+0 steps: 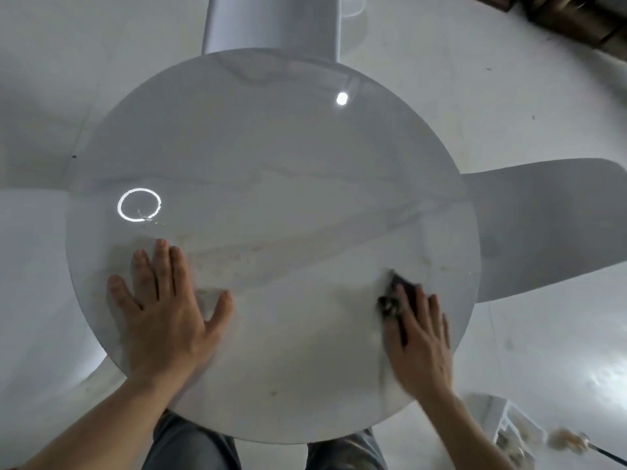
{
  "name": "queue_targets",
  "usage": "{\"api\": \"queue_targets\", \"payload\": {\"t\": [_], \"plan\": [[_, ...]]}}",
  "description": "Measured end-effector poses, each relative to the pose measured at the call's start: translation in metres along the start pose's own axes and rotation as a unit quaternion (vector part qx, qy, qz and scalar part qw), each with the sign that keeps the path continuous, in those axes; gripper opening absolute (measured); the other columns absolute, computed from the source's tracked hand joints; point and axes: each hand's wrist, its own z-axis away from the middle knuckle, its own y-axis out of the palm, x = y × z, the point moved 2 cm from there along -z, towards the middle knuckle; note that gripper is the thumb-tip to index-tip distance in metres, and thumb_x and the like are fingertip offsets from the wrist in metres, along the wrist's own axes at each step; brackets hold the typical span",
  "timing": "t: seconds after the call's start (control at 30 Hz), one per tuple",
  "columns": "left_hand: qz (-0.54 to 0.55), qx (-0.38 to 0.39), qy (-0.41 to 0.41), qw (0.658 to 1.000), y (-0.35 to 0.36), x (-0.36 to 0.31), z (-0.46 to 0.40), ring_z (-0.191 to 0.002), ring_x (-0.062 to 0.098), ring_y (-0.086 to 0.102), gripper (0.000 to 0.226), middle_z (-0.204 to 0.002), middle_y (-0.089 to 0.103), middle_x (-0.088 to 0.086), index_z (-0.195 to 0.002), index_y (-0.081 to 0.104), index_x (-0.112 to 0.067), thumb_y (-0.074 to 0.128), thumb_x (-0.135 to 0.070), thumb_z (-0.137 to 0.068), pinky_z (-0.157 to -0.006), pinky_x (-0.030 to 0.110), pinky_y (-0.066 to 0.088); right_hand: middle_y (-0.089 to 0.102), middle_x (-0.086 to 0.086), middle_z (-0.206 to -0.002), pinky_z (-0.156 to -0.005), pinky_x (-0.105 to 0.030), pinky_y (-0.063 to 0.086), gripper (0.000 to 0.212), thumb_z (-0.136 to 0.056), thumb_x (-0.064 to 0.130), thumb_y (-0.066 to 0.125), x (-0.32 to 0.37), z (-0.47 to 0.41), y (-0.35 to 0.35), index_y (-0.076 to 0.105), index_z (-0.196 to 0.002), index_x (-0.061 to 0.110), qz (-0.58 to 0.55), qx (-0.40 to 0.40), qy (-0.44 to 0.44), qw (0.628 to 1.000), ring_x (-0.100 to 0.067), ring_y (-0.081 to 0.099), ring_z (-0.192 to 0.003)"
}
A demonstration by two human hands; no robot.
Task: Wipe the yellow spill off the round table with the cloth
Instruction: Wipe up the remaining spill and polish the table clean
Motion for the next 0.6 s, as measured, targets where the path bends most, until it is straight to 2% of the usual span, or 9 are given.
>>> {"api": "queue_targets", "payload": {"t": [0.1, 0.17, 0.23, 0.33, 0.4, 0.5, 0.6], "plan": [[0.001, 0.002, -0.003, 1.0, -0.001, -0.002, 0.0, -0.156, 0.045, 0.013, 0.1, -0.172, 0.017, 0.018, -0.159, 0.018, 0.001, 0.036, -0.068, -0.088, -0.122, 0.068, 0.005, 0.01, 0.0, -0.168, -0.123, -0.042, 0.006, 0.055, -0.104, 0.048, 0.025, -0.016, -0.053, -0.011, 0.015, -0.157, 0.038, -0.002, -0.009, 0.121, 0.993, -0.026, 0.004, -0.153], [-0.001, 0.003, -0.002, 1.0, -0.003, -0.002, 0.001, -0.157, 0.043, 0.012, 0.1, -0.173, 0.015, 0.017, -0.16, 0.016, 0.0, 0.035, -0.068, -0.089, -0.123, 0.068, 0.005, 0.005, 0.0, -0.169, -0.123, -0.041, 0.0, 0.058, -0.103, 0.05, 0.02, 0.0, -0.088, -0.014, 0.012, -0.158, 0.037, -0.011, -0.008, 0.138, 0.99, -0.025, -0.001, -0.153], [-0.001, 0.006, -0.005, 1.0, -0.004, -0.002, 0.003, -0.158, 0.041, 0.01, 0.099, -0.173, 0.013, 0.015, -0.161, 0.015, -0.002, 0.033, -0.069, -0.09, -0.124, 0.067, 0.005, 0.004, -0.001, -0.169, -0.123, -0.04, -0.003, 0.059, -0.102, 0.051, 0.02, 0.034, -0.117, -0.014, 0.011, -0.158, 0.037, -0.012, -0.009, 0.11, 0.994, -0.026, -0.002, -0.153], [-0.004, 0.015, -0.009, 1.0, -0.005, -0.003, 0.002, -0.159, 0.04, 0.009, 0.099, -0.174, 0.013, 0.015, -0.161, 0.016, -0.002, 0.032, -0.069, -0.089, -0.124, 0.066, 0.005, 0.005, 0.0, -0.168, -0.123, -0.041, -0.003, 0.059, -0.101, 0.051, 0.022, 0.111, -0.144, -0.004, 0.013, -0.158, 0.039, -0.01, 0.004, 0.013, 1.0, -0.026, -0.003, -0.154], [0.0, 0.02, -0.01, 1.0, -0.006, -0.004, 0.002, -0.159, 0.04, 0.011, 0.099, -0.173, 0.014, 0.015, -0.16, 0.019, -0.002, 0.032, -0.068, -0.088, -0.124, 0.065, 0.005, 0.007, 0.001, -0.168, -0.123, -0.042, -0.004, 0.058, -0.1, 0.053, 0.022, 0.167, -0.139, 0.009, 0.016, -0.157, 0.041, -0.003, 0.021, -0.083, 0.996, -0.026, -0.003, -0.154], [0.001, 0.015, -0.012, 1.0, -0.006, -0.002, 0.002, -0.157, 0.042, 0.018, 0.098, -0.172, 0.02, 0.017, -0.159, 0.024, -0.001, 0.033, -0.068, -0.088, -0.123, 0.067, 0.011, 0.01, 0.004, -0.168, -0.122, -0.041, -0.008, 0.058, -0.099, 0.058, 0.019, 0.233, -0.104, 0.027, 0.023, -0.155, 0.043, -0.001, 0.058, -0.238, 0.97, -0.024, -0.004, -0.154], [-0.002, 0.01, -0.005, 1.0, -0.004, -0.002, 0.001, -0.155, 0.045, 0.023, 0.098, -0.168, 0.028, 0.021, -0.156, 0.031, 0.001, 0.034, -0.069, -0.088, -0.122, 0.069, 0.012, 0.016, 0.005, -0.167, -0.121, -0.039, -0.011, 0.052, -0.102, 0.055, 0.019, 0.254, -0.065, 0.039, 0.03, -0.152, 0.044, 0.026, 0.088, -0.36, 0.928, -0.023, -0.002, -0.153]]}}
